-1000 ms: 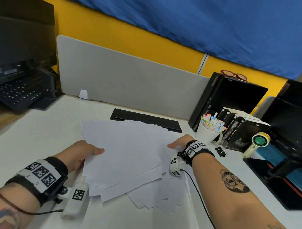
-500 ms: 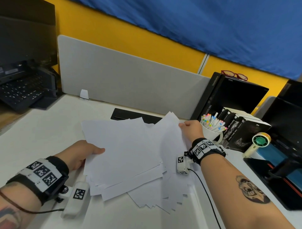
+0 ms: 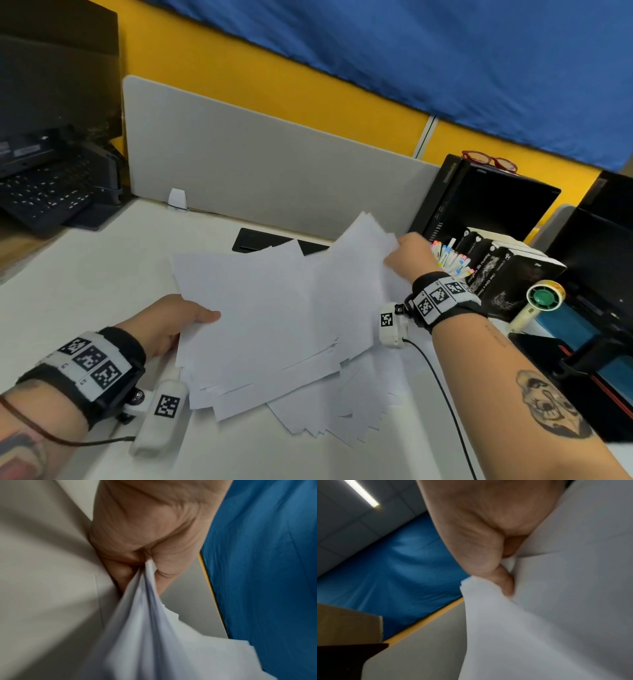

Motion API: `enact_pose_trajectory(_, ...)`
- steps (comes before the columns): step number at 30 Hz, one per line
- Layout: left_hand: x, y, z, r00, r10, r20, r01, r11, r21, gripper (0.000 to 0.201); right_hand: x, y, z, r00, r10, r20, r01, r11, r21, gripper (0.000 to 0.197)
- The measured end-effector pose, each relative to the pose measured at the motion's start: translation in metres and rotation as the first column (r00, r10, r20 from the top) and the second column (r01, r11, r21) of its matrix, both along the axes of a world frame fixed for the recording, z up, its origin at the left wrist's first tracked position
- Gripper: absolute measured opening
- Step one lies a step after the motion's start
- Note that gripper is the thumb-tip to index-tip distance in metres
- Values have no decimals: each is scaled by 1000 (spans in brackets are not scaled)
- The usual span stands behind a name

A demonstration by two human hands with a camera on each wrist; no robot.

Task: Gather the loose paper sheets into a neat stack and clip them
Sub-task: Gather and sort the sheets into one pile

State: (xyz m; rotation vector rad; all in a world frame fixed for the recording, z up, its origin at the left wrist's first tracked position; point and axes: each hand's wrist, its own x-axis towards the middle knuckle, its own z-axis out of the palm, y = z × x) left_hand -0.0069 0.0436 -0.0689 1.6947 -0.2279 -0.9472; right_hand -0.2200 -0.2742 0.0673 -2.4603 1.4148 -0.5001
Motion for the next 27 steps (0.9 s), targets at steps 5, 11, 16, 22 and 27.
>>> enact_pose_trajectory(5,-2,0,0,999,48,1,-48,999,-3,28,0,28,26,808,174,562,-25,965,-262,22)
enact_pose_trajectory(11,-10,-3,15,969,198,-147,-222,960,-172,68,21,87,1,690,635,346,-504,766,-399,31)
enact_pose_trajectory(16,-17,1,24,984,75,-163,-114,964,-242,81,27,137,-46,535,841,-82,-844,536,-6,32)
enact_pose_trajectory(22,-15,4,15,1000,6,-3,-6,994,-107,34,21,150,-69,484,875,-20,-694,398,599,40)
enact_pose_trajectory(27,-6,1,4,1000,27,15,-26,1000,-15,36,31,78,-69,890,429,152,-453,801,392,37)
